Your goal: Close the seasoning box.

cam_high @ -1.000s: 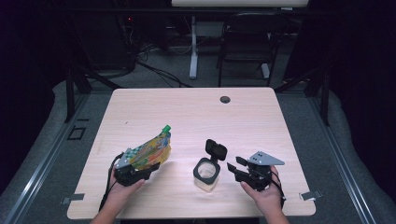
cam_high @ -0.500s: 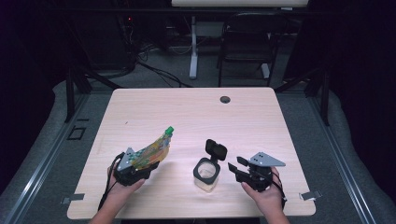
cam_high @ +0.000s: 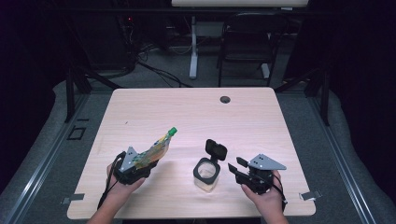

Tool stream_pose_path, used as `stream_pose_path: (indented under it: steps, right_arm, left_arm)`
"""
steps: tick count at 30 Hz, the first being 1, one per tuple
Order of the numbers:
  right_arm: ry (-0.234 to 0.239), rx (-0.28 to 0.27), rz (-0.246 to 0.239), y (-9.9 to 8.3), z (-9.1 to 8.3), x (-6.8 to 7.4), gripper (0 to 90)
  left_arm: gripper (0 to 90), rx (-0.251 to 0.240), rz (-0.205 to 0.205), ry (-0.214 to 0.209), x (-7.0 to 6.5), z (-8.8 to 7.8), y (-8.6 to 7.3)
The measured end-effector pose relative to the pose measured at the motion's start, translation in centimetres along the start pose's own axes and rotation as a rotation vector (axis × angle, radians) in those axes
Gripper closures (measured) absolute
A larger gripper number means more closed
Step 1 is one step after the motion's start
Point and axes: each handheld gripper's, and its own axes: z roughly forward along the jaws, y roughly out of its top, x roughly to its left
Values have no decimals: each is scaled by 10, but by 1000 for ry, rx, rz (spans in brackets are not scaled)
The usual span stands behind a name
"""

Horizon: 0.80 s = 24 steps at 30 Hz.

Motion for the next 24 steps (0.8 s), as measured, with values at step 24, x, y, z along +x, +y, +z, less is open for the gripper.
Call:
stream_pose_path:
  steps: [24]
  right_arm:
    - [12,-59,-129,7,-5,22,603]
  left_arm:
    - [543,8,154,89,-13,-6,8]
